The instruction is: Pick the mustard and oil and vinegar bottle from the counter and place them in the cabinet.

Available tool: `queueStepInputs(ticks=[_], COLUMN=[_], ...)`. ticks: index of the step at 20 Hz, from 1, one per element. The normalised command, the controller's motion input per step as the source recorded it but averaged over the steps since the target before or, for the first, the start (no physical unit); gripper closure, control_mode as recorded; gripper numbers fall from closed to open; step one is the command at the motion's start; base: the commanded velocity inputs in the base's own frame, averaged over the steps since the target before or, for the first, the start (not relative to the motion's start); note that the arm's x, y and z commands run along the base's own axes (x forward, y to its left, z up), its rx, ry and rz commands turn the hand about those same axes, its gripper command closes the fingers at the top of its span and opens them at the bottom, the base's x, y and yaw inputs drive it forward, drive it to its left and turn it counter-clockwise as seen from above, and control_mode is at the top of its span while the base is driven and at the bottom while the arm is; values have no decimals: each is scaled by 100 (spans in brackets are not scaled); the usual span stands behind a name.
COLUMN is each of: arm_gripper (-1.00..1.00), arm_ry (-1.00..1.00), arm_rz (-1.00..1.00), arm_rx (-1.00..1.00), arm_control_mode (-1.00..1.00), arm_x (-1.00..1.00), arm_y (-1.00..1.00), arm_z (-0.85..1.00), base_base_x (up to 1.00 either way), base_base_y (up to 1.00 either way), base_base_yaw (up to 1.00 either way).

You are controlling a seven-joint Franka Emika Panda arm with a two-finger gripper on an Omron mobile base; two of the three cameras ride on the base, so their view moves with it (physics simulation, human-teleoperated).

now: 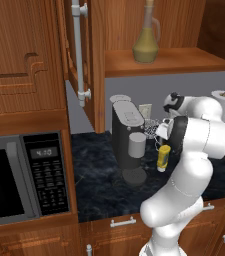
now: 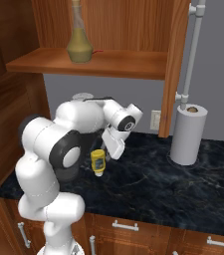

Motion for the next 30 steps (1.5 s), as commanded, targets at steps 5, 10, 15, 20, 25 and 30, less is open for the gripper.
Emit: queueStepInputs(ticks=[5,10,15,20,25,30], arm_gripper=[-100,-100,-100,-100,-100,-100], arm_ry=[0,0,0,0,0,0], arm_rz=[4,8,9,5,2,0], arm_rx=[1,0,0,0,0,0], arm_control_mode=[-100,-100,-100,-100,-100,-100], arm_x=[10,0,0,0,0,-3], arm_y=[2,2,3,16,18,12], arm_z=[-10,-21,-17,-17,-14,-13], base_base_x=[0,0,0,0,0,0], base_base_y=[0,0,0,0,0,0], base_base_yaw=[0,0,0,0,0,0])
